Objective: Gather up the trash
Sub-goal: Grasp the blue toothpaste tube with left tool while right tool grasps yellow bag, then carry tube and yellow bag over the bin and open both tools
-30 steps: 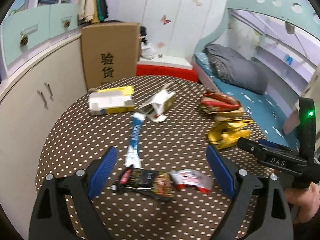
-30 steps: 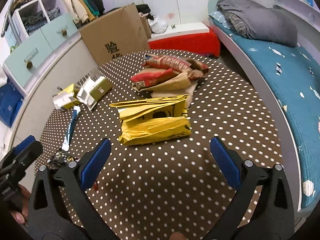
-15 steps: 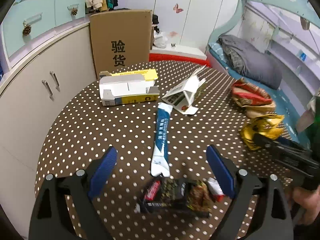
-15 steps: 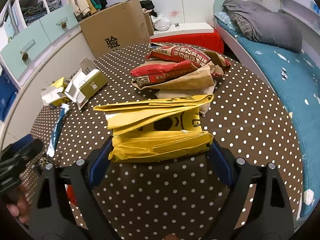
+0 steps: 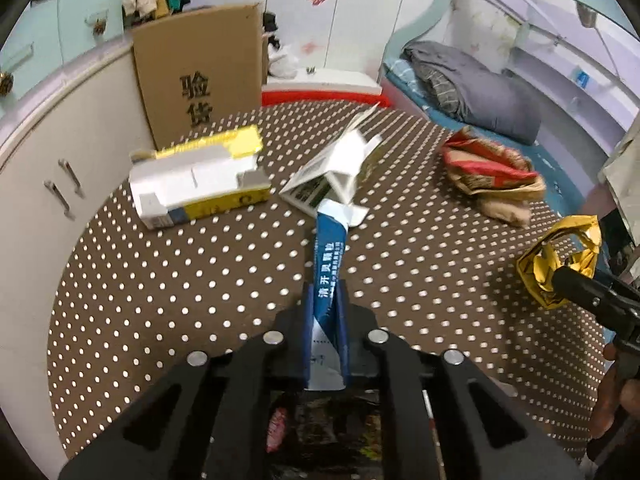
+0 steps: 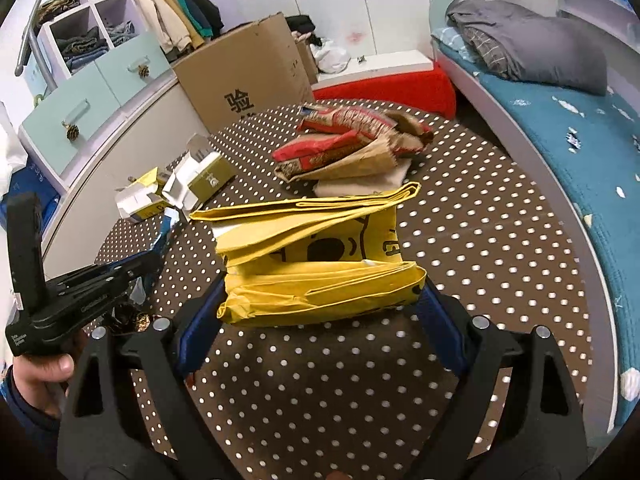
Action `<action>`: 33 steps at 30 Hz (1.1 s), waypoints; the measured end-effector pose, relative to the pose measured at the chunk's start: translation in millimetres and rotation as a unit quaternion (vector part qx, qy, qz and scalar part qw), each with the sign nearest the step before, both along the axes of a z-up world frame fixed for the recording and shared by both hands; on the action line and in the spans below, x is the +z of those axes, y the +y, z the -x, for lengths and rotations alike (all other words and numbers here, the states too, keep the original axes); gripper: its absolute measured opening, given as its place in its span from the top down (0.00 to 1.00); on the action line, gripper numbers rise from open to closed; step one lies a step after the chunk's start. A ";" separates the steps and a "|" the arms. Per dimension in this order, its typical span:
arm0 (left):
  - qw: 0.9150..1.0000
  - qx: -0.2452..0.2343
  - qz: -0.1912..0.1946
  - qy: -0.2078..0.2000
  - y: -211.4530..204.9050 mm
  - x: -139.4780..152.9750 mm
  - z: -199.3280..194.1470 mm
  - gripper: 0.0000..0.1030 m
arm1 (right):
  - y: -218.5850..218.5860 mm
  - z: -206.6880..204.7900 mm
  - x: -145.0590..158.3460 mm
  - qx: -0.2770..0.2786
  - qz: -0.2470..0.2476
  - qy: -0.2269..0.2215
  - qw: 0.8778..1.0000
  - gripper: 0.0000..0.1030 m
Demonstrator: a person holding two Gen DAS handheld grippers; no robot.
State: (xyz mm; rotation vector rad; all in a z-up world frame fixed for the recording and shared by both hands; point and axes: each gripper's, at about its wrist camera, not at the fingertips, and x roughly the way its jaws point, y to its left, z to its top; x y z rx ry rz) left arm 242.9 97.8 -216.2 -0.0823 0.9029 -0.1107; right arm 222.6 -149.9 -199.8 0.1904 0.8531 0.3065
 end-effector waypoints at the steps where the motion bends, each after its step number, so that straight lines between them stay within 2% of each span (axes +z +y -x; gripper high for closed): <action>1: 1.000 -0.001 0.003 -0.006 -2.1 3.8 2.3 0.90 | -2.1 1.7 2.4 -0.002 0.000 -0.003 1.000 0.16; 10: 0.997 -0.010 0.022 -0.068 -32.4 53.6 27.9 0.90 | -30.8 19.8 37.4 -0.021 -0.014 -0.046 0.999 0.16; 18: 0.993 -0.033 0.050 -0.105 -72.7 91.1 42.0 0.90 | -72.9 39.0 78.7 -0.046 -0.035 -0.095 0.994 0.16; 26: 0.987 -0.076 0.072 -0.125 -129.4 112.3 52.6 0.90 | -127.9 63.6 104.5 -0.093 -0.050 -0.132 0.986 0.16; 33: 0.979 -0.132 0.082 -0.129 -188.4 122.2 58.2 0.90 | -191.8 90.2 106.4 -0.164 -0.068 -0.143 0.974 0.16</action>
